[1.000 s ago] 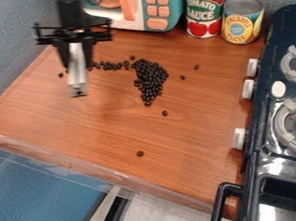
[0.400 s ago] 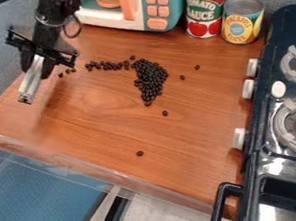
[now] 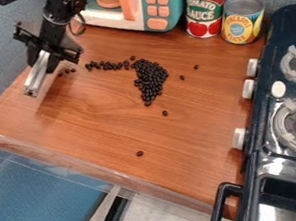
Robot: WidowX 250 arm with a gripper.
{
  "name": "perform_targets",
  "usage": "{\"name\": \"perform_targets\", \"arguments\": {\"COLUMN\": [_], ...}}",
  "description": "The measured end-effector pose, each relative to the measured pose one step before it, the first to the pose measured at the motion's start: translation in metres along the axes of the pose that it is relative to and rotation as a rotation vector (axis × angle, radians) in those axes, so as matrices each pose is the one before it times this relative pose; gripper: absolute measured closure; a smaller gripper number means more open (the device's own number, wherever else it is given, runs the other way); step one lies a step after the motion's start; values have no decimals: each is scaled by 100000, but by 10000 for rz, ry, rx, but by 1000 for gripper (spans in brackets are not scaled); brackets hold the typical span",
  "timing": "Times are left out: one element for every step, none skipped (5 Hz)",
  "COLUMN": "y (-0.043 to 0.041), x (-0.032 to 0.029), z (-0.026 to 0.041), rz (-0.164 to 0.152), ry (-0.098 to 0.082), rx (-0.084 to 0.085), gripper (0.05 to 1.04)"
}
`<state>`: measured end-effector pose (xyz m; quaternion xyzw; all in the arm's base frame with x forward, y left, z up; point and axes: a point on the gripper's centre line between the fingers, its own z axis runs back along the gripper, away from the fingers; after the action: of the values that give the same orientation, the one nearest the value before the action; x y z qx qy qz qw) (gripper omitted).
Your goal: Sweep into pile
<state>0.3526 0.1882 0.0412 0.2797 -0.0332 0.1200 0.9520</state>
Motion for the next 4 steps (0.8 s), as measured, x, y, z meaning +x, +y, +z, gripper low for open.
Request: {"name": "perform_targets", "arguments": {"y": [-111, -620, -128, 557], "x": [548, -426, 224, -117], "z": [-37, -772, -419, -683], "rz": [-38, -476, -331, -110], "ry": [-23, 375, 268, 266], "rx": [-123, -158, -148, -81], "gripper": [716, 716, 716, 716]}}
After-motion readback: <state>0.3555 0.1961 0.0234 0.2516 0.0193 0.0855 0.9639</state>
